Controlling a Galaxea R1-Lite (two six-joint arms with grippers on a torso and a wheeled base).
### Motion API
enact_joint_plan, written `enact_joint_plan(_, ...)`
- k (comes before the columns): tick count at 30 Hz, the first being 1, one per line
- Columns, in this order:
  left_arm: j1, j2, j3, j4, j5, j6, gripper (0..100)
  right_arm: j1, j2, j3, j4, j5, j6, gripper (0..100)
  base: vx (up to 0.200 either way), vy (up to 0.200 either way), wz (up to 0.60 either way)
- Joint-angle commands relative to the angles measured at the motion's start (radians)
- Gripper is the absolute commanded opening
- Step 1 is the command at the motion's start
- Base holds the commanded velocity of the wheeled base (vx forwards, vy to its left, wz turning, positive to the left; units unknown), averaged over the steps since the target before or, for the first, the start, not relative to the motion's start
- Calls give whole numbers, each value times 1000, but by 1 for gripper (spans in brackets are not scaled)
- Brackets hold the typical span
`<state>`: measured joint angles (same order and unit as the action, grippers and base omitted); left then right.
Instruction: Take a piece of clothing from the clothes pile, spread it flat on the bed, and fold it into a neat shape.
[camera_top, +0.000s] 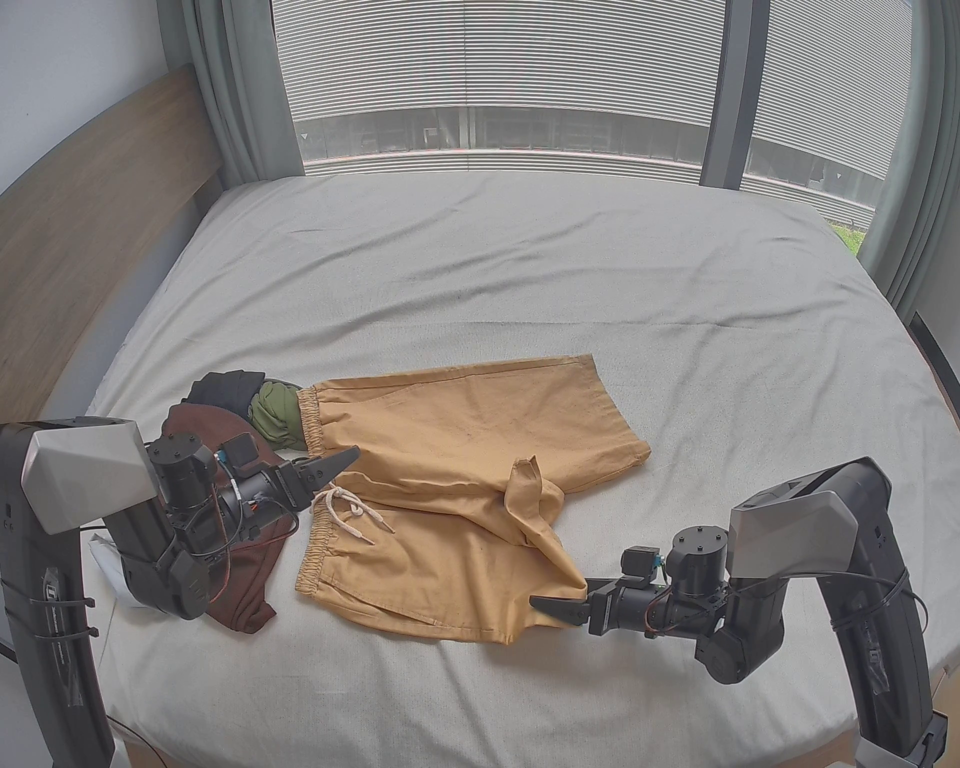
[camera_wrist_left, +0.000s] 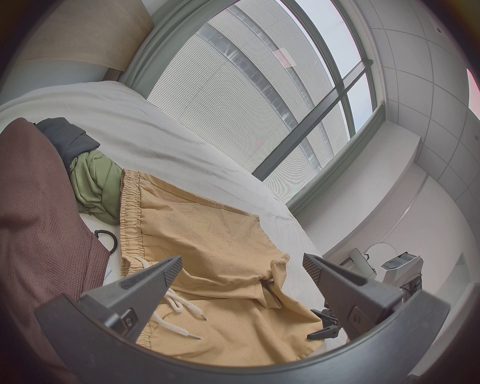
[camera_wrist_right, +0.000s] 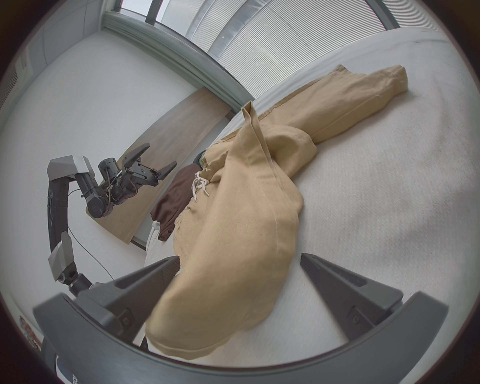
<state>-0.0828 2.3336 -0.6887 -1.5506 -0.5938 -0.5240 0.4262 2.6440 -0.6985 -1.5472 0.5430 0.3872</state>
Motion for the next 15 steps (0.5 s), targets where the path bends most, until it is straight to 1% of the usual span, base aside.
enact_joint_plan(1, 1, -2, 0, 0, 0, -1, 100, -20, -67, 82, -1, -6, -24, 100, 0, 0, 0)
enact_joint_plan(3, 0, -2, 0, 0, 0, -1, 100, -33, -101, 113, -1, -11, -44, 100, 0, 0, 0)
enact_joint_plan(4, 0, 0, 0, 0, 0, -1, 100, -41, -148, 154, 1, -8, -62, 100, 0, 0, 0)
enact_joint_plan(6, 0, 0, 0, 0, 0, -1, 100, -41, -193, 191, 1, -3, -85, 100, 0, 0, 0)
enact_joint_plan(8, 0, 1, 0, 0, -1, -1, 100, -38, -233, 226, 3, 3, -130, 100, 0, 0, 0)
enact_joint_plan(10, 0, 1, 0, 0, -1, -1, 100, -37, -234, 229, 3, 5, -133, 100, 0, 0, 0)
enact_joint_plan(11, 0, 1, 0, 0, 0, -1, 100, -30, -259, 261, 3, 14, -192, 100, 0, 0, 0)
enact_joint_plan(12, 0, 1, 0, 0, -1, -1, 100, -29, -262, 272, 4, 17, -228, 100, 0, 0, 0)
enact_joint_plan(13, 0, 1, 0, 0, -1, -1, 100, -27, -262, 275, 4, 18, -237, 100, 0, 0, 0)
enact_joint_plan(14, 0, 3, 0, 0, -1, -1, 100, -27, -254, 292, 4, 23, -295, 100, 0, 0, 0)
enact_joint_plan(15, 0, 1, 0, 0, 0, -1, 100, -26, -251, 300, 4, 25, -315, 100, 0, 0, 0)
